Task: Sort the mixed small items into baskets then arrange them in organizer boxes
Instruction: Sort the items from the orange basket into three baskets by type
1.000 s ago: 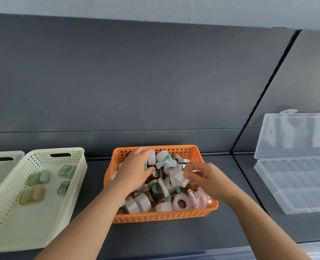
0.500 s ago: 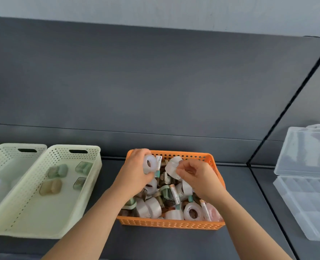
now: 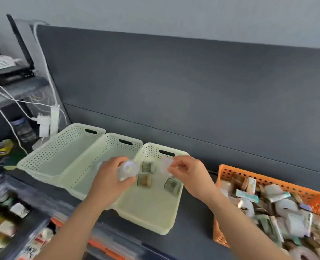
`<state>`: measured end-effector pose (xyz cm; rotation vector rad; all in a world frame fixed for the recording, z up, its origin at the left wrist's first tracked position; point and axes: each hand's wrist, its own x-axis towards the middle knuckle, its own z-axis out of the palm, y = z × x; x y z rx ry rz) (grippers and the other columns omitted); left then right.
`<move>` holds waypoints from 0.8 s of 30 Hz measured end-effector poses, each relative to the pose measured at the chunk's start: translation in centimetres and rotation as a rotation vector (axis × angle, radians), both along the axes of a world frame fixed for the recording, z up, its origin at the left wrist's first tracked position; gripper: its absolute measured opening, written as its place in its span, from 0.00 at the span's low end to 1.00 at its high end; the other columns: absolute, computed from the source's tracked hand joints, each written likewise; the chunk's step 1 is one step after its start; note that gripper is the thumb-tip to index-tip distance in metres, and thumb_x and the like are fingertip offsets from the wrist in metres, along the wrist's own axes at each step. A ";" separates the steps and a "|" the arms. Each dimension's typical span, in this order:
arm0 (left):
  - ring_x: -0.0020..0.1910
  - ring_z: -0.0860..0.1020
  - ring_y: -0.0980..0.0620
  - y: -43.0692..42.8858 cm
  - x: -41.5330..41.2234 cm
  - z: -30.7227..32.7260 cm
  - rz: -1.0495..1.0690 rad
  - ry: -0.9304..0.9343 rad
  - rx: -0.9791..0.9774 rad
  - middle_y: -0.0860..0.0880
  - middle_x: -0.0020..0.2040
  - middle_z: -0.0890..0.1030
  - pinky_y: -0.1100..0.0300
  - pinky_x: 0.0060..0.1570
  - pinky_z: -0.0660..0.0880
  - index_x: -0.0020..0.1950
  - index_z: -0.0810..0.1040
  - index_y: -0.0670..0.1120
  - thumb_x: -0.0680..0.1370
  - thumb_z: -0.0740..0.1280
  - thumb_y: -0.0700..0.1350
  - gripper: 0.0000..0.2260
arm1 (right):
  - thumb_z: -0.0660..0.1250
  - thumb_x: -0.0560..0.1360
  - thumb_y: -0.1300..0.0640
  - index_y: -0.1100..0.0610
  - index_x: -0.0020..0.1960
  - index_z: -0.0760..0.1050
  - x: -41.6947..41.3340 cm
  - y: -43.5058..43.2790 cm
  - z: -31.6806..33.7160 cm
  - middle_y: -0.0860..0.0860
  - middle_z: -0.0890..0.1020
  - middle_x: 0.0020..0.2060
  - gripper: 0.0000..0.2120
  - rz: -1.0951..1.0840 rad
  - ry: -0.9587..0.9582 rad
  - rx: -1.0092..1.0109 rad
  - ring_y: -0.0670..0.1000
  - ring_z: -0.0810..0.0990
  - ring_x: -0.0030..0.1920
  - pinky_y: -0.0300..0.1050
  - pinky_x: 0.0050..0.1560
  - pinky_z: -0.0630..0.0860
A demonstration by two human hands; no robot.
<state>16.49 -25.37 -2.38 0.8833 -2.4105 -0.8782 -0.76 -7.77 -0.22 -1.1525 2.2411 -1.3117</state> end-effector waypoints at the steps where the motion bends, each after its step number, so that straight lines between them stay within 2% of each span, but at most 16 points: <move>1: 0.55 0.73 0.54 -2.2 1.2 -0.2 0.017 -0.041 -0.013 0.57 0.55 0.76 0.55 0.54 0.72 0.60 0.73 0.53 0.67 0.76 0.50 0.24 | 0.71 0.72 0.58 0.52 0.37 0.76 0.7 -2.0 -0.1 0.45 0.80 0.41 0.07 0.024 0.006 0.004 0.41 0.77 0.38 0.32 0.42 0.70; 4: 0.54 0.74 0.53 -7.7 3.8 -0.7 0.003 -0.125 0.014 0.56 0.54 0.76 0.56 0.54 0.72 0.60 0.74 0.53 0.67 0.75 0.48 0.23 | 0.73 0.71 0.58 0.55 0.38 0.79 2.8 -7.5 -0.7 0.48 0.80 0.46 0.05 0.036 0.020 0.038 0.44 0.79 0.46 0.36 0.50 0.75; 7: 0.51 0.75 0.54 -11.7 4.9 -1.1 -0.078 -0.213 -0.021 0.55 0.53 0.73 0.60 0.51 0.72 0.56 0.75 0.53 0.68 0.75 0.45 0.18 | 0.73 0.71 0.57 0.59 0.42 0.80 4.4 -12.2 -1.3 0.50 0.79 0.53 0.05 0.035 0.054 0.122 0.50 0.79 0.52 0.41 0.56 0.74; 10: 0.49 0.76 0.55 -14.6 5.0 -1.5 -0.179 -0.305 -0.131 0.54 0.55 0.73 0.60 0.50 0.73 0.57 0.75 0.51 0.70 0.73 0.47 0.17 | 0.72 0.72 0.55 0.61 0.45 0.80 5.2 -16.0 -2.3 0.52 0.79 0.55 0.08 0.040 0.123 0.224 0.51 0.78 0.54 0.44 0.57 0.73; 15: 0.55 0.73 0.52 -17.3 4.5 -2.3 -0.377 -0.456 -0.400 0.56 0.57 0.79 0.58 0.55 0.69 0.60 0.77 0.55 0.69 0.73 0.53 0.19 | 0.69 0.73 0.51 0.55 0.47 0.79 5.1 -19.8 -3.8 0.48 0.77 0.58 0.09 0.018 0.242 0.440 0.51 0.78 0.55 0.45 0.54 0.74; 20: 0.60 0.70 0.52 -18.0 3.9 -3.1 -0.416 -0.450 -0.427 0.58 0.60 0.77 0.58 0.59 0.61 0.65 0.73 0.57 0.71 0.70 0.55 0.23 | 0.65 0.76 0.51 0.54 0.51 0.77 4.7 -21.8 -4.6 0.48 0.78 0.53 0.08 0.029 0.325 0.537 0.52 0.78 0.54 0.43 0.48 0.73; 24: 0.62 0.69 0.52 -18.0 4.0 -3.3 -0.409 -0.445 -0.396 0.57 0.61 0.75 0.58 0.61 0.62 0.65 0.72 0.55 0.71 0.68 0.59 0.24 | 0.64 0.77 0.52 0.54 0.61 0.75 4.9 -21.3 -4.5 0.48 0.76 0.63 0.14 0.040 0.349 0.533 0.51 0.75 0.61 0.43 0.57 0.73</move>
